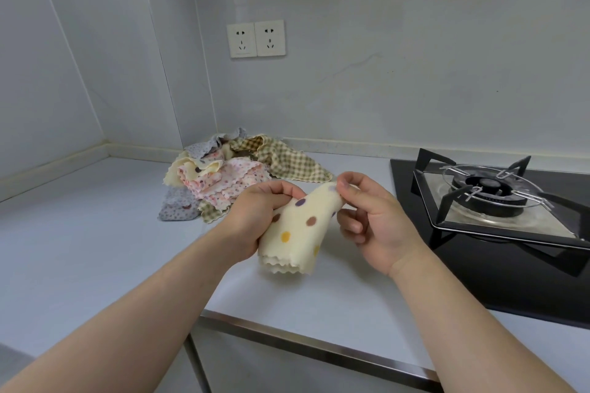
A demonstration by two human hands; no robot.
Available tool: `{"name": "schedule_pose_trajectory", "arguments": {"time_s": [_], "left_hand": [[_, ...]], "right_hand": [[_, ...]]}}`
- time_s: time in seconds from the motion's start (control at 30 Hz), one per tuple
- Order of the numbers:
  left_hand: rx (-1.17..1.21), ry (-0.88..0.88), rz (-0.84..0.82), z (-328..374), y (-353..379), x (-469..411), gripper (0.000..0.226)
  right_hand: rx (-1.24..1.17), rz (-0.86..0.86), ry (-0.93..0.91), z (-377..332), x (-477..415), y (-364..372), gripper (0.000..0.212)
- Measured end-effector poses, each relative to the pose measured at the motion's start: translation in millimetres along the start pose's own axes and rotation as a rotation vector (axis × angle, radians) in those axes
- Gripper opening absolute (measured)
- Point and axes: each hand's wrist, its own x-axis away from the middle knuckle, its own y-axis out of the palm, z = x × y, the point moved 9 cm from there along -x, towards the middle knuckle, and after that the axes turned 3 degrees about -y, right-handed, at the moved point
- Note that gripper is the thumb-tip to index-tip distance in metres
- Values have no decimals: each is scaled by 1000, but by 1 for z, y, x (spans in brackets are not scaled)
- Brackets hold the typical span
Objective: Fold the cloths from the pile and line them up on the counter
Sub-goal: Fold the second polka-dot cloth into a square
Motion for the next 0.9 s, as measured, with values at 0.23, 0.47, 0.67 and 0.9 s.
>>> {"name": "schedule_pose_trajectory", "arguments": {"time_s": [0.23, 0.47, 0.67, 0.9], "left_hand": [[-113, 197, 191, 21, -4, 8, 32], [-319, 385, 266, 58, 23, 42, 33], [-250, 339, 261, 66, 54, 72, 22], [2, 12, 25, 21, 140, 80, 48]], "right_hand": [[-46, 200, -36, 3, -3, -15, 7], [-116, 226, 252, 8, 17, -18, 48], [252, 348, 177, -23, 56, -41, 63], [622, 726, -179, -88, 140, -100, 62]]}}
